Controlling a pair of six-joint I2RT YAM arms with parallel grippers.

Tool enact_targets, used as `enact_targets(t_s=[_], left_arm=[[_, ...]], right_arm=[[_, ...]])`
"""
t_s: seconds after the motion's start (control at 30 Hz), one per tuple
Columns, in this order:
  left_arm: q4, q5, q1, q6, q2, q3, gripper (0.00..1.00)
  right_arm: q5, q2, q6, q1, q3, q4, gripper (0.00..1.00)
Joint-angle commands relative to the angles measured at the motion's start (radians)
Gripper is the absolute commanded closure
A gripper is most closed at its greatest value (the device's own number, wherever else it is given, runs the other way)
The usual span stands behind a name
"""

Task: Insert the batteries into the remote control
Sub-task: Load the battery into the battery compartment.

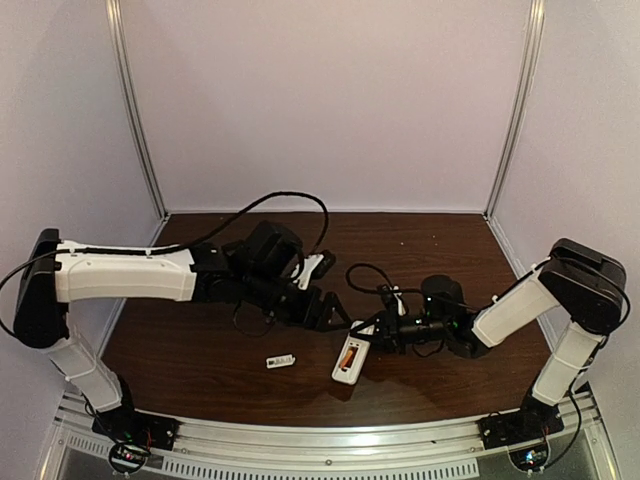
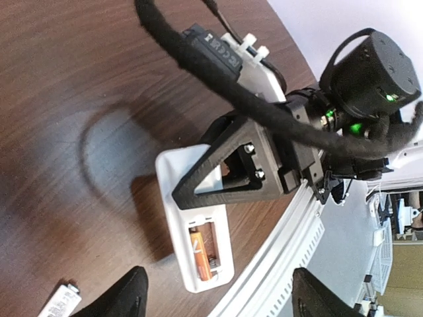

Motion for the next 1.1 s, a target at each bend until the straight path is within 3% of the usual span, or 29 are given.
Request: enact_targets(t_s=[0.0, 0.13, 0.3, 0.57, 0.73, 1.07], left_arm=[[0.220, -0.070, 0.006, 0.162, -0.153, -0.156, 0.24], [0.404, -0.115, 0.001, 0.375, -0.358, -0.346, 0.25], [0.420, -0.116, -0.053, 0.673, -0.457, -0.415, 0.31], [0.293, -0.111, -0.179, 0.981, -0.341, -0.320, 0.51], [0.232, -0.106, -0.228, 1.081, -0.243, -0.267, 0.63], [0.206, -0.146, -0.276, 1.193, -0.128, -0.227, 0.73]], right_arm=[[-0.041, -0.054, -0.017, -0.003, -0.003, -0.010, 1.00], [-0.081, -0.077, -0.040, -0.003, 0.004, -0.040, 1.00], [-0.114, -0.116, -0.102, -0.002, 0.035, -0.148, 1.00], [-0.154, -0.128, -0.124, 0.008, 0.080, -0.224, 1.00], [-0.165, -0.119, -0.114, 0.019, 0.083, -0.217, 1.00], [-0.178, -0.106, -0.107, 0.034, 0.085, -0.206, 1.00]])
